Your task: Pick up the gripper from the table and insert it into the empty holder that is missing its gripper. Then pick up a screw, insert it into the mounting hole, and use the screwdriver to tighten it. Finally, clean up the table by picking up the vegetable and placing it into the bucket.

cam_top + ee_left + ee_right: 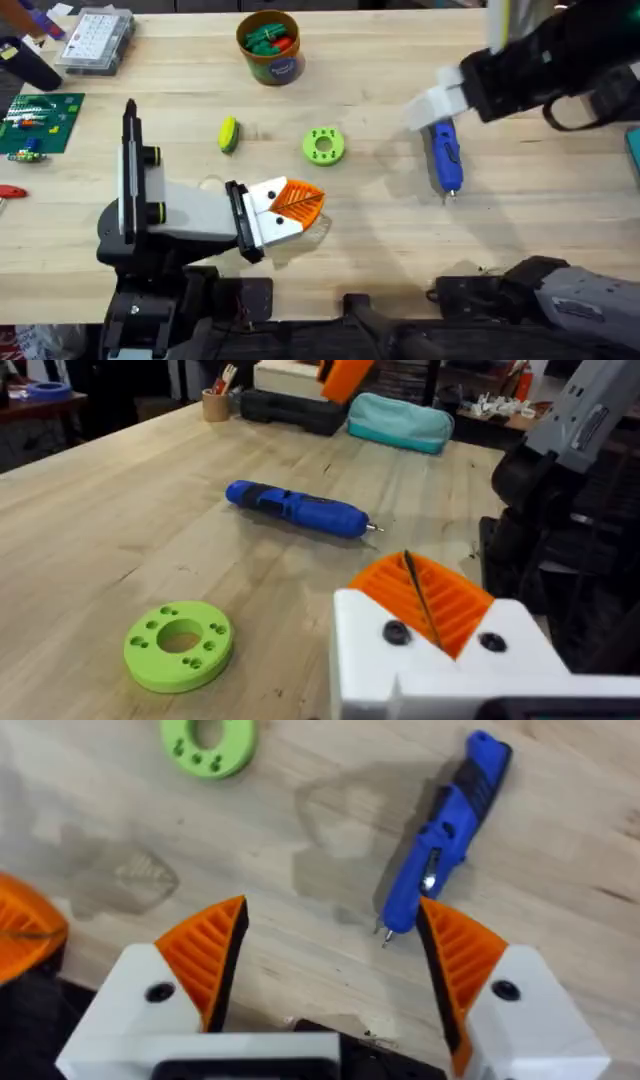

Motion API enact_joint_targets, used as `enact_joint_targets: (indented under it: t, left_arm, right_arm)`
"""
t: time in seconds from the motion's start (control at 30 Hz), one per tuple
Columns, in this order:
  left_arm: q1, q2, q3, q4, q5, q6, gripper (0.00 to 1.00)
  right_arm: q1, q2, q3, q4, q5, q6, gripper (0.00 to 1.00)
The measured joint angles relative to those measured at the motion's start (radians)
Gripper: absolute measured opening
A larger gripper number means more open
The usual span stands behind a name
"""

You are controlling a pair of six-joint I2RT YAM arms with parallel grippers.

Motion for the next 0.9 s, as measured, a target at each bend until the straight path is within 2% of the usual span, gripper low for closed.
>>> enact_joint_targets:
  t: [0.13, 0.37, 0.47, 0.7, 0.9]
  left_arm:
    - [0.0, 0.0, 0.0, 0.0, 0.0, 0.0, 0.005]
    - [0.0, 0.0, 0.0, 0.0, 0.0, 0.0, 0.005]
    - [0.0, 0.0, 0.0, 0.0, 0.0, 0.0, 0.005]
    - [0.0, 0.0, 0.0, 0.0, 0.0, 0.0, 0.005]
    - [0.0, 0.0, 0.0, 0.0, 0.0, 0.0, 0.005]
  right_arm:
    - [-0.081, -0.002, -0.049, 0.049, 0.006, 0.022, 0.987]
    - [-0.172, 0.003, -0.267, 0.266, 0.011, 0.024, 0.987]
    - [-0.202, 0.023, -0.321, 0.337, 0.011, 0.014, 0.987]
    - [-0.273, 0.147, -0.332, 0.409, 0.01, -0.017, 0.987]
    - [-0.286, 0.225, -0.332, 0.458, 0.011, -0.035, 0.987]
